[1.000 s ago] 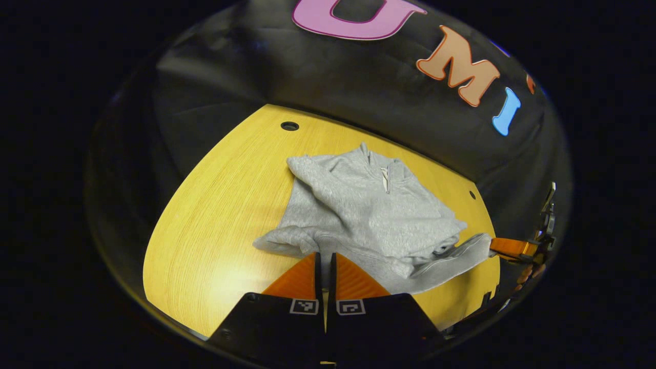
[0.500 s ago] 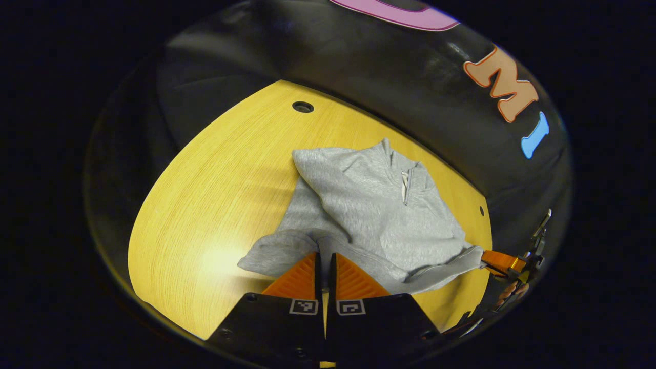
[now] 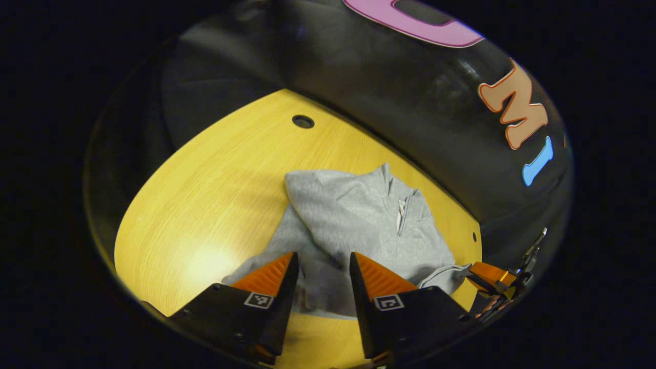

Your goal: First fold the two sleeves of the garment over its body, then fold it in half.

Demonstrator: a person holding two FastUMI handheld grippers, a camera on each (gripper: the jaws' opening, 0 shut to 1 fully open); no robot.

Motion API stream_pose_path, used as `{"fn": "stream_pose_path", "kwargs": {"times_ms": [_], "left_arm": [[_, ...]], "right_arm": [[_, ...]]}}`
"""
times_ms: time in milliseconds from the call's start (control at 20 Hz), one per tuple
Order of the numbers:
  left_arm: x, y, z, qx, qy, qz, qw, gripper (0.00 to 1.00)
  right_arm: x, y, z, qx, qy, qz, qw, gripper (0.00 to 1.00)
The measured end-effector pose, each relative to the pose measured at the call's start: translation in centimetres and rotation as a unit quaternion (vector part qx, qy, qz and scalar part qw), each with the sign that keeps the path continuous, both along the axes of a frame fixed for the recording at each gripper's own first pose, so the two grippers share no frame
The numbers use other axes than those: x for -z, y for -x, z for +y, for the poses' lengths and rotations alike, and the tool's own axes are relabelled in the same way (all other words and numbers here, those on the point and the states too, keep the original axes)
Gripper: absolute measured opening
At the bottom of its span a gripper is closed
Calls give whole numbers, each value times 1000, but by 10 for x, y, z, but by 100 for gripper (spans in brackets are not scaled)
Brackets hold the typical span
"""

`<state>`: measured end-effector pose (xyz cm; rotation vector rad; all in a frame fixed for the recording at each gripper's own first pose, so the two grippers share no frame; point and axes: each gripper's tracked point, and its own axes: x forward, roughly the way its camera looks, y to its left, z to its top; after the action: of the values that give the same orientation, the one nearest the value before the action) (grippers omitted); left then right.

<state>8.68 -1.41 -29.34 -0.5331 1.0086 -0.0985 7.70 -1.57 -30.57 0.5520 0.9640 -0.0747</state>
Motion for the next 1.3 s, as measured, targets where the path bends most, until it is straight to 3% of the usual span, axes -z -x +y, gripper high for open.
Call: {"fn": "stream_pose_path", "kwargs": {"times_ms": [100,150,200,250,350,500,750,900,1000,1100,1150,1300], "left_arm": [[-14,-13,6,5,-27,-41,999,72],[-22,-17,9,9,-42,-60,997,79],[-33,-21,12,13,-56,-80,995,100],[-42,-27,12,15,-69,-102,992,97],[-68,-36,16,15,-98,-155,983,94],[-114,-41,23,20,-159,-238,958,97],[-173,-20,33,22,-229,-315,921,96],[-196,-9,32,15,-246,-349,904,96],[-202,5,41,12,-256,-353,900,95],[-212,6,40,8,-257,-361,896,94],[-216,5,41,5,-262,-368,892,94],[-229,7,48,-6,-281,-383,880,94]], "right_arm": [[-9,-8,-6,-1,27,-25,999,57],[-16,-11,-11,1,42,-38,998,67],[-25,-12,-15,3,58,-56,997,94],[-33,-14,-20,4,76,-76,994,97],[-57,-14,-28,0,117,-124,985,96],[-98,-8,-36,-10,182,-190,965,96],[-166,11,-34,-9,239,-284,929,96],[-201,18,-28,-29,272,-356,894,95],[-215,21,-27,-42,303,-380,873,95],[-218,23,-17,-52,303,-383,871,91],[-218,24,-12,-52,297,-384,873,95],[-221,22,-7,-50,285,-388,875,97]]}}
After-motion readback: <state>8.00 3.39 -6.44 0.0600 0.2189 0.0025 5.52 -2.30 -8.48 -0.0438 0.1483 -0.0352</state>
